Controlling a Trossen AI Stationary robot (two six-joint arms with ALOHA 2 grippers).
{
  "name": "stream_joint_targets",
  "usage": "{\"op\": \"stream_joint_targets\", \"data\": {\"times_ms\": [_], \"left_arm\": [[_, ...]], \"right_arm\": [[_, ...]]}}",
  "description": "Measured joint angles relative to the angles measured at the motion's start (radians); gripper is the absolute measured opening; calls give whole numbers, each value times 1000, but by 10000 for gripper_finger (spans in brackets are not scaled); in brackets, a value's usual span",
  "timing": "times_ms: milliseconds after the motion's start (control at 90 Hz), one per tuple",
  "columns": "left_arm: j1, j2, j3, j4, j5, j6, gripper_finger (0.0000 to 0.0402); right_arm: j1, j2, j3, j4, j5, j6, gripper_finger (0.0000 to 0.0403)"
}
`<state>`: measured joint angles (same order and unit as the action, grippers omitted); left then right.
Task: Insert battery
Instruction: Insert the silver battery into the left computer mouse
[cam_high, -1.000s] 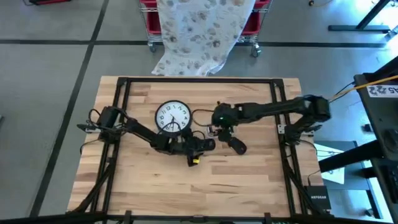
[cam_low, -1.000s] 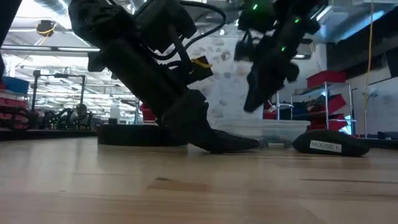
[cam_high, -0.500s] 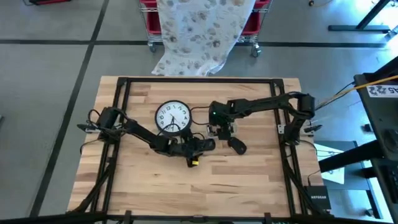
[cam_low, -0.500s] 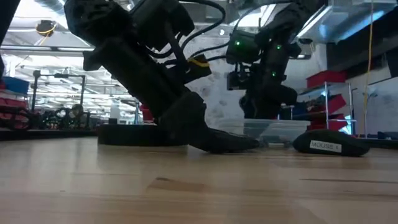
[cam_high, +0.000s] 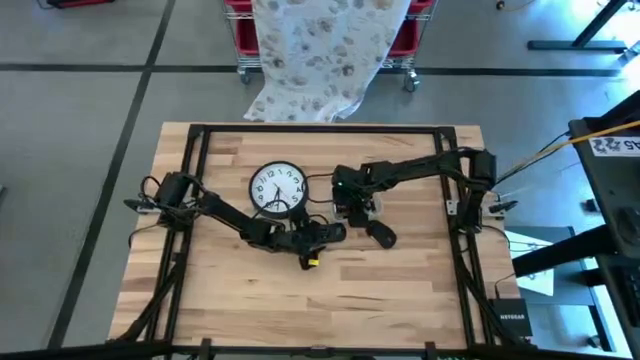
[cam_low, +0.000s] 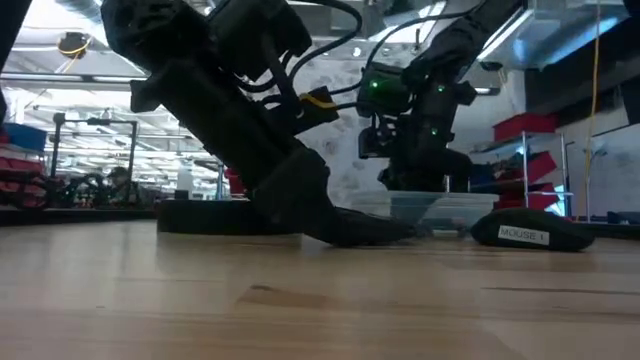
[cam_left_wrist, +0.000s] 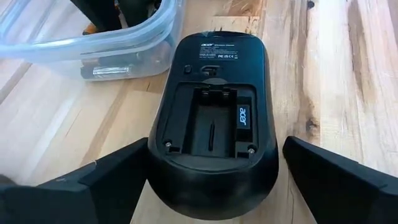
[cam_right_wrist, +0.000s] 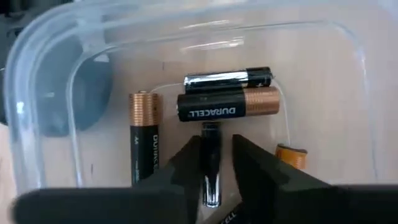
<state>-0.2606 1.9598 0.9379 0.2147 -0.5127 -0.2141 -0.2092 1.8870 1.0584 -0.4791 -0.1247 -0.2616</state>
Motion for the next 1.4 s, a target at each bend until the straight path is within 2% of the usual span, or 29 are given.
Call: {"op": "stream_joint_targets", "data": {"times_ms": [67, 344, 489, 678, 756, 878, 1033, 1178, 1400], "left_arm": [[-3, 0, 0, 0, -4, 0, 354], [-27, -3, 0, -25, -54, -24, 354], [-40, -9, -1, -53, -83, -41, 354], [-59, -10, 0, -93, -107, -76, 354], [-70, -11, 0, -120, -119, -102, 354], [-93, -11, 0, -142, -163, -119, 354], [-111, -11, 0, -147, -185, -118, 354], [-126, -10, -1, -152, -202, -117, 354], [-145, -10, -2, -153, -232, -151, 354]], "right_arm": [[0, -5, -1, -1, 14, 17, 13], [14, -127, -13, -29, 93, 76, 5], [64, -245, -9, -33, 141, 90, 3], [179, -356, -6, -30, 100, 201, 1], [259, -346, -7, -35, 60, 293, 1], [405, -285, -7, 3, 55, 435, 1], [544, -180, -8, 42, 158, 597, 2], [604, -97, -8, 91, 235, 675, 10], [616, -22, -7, 160, 239, 682, 31]]}}
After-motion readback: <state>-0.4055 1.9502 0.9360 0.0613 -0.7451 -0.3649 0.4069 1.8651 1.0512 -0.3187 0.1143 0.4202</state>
